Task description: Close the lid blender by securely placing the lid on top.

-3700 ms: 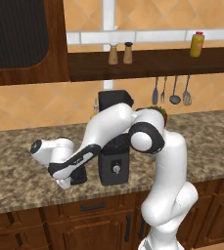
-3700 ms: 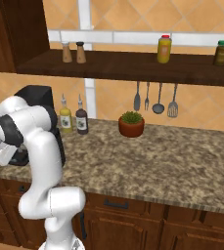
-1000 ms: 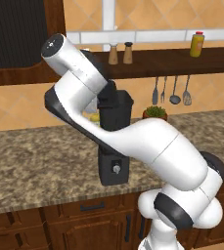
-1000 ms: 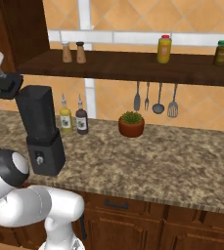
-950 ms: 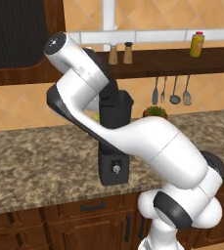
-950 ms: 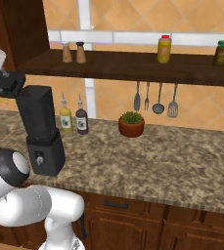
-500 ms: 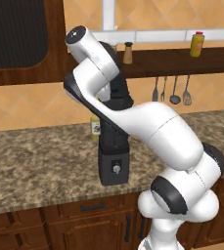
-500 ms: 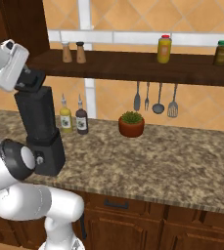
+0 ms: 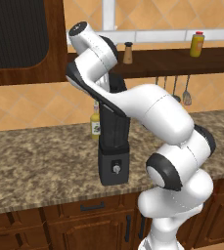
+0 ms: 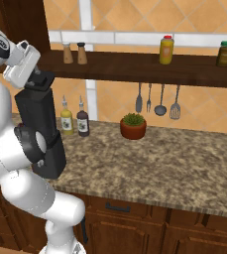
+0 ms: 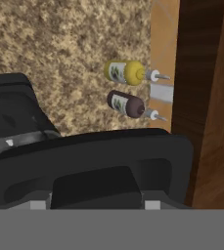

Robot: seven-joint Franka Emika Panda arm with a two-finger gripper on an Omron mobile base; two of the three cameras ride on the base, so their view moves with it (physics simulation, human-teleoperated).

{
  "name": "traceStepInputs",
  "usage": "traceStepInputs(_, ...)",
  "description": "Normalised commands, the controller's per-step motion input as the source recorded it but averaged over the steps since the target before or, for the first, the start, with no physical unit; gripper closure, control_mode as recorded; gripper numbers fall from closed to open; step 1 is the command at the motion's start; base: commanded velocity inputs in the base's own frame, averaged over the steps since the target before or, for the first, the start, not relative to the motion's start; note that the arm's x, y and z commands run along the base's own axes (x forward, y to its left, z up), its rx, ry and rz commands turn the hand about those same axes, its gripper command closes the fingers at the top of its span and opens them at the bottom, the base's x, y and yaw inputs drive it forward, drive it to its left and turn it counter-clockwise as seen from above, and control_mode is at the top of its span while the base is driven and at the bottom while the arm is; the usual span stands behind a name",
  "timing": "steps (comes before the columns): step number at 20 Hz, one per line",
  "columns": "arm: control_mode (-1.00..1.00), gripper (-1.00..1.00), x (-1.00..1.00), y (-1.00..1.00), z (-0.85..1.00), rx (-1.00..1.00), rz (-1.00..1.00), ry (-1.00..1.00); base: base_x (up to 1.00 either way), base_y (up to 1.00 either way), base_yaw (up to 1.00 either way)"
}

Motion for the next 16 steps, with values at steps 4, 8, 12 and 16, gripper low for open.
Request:
traceStepInputs(4,-1.00,1.00,0.10,0.00,-0.17,0.00,0.00,0.03,0.00,0.00,0.00)
traceStepInputs(8,-1.00,1.00,0.00,0.00,-0.30,0.00,0.00,0.00,0.00,0.00,0.00)
traceStepInputs(12,-1.00,1.00,0.00,0.00,-0.26,0.00,0.00,0.00,0.00,0.00,0.00)
traceStepInputs(16,-1.00,1.00,0.00,-0.03,-0.02,0.00,0.00,0.00,0.00,0.00,0.00)
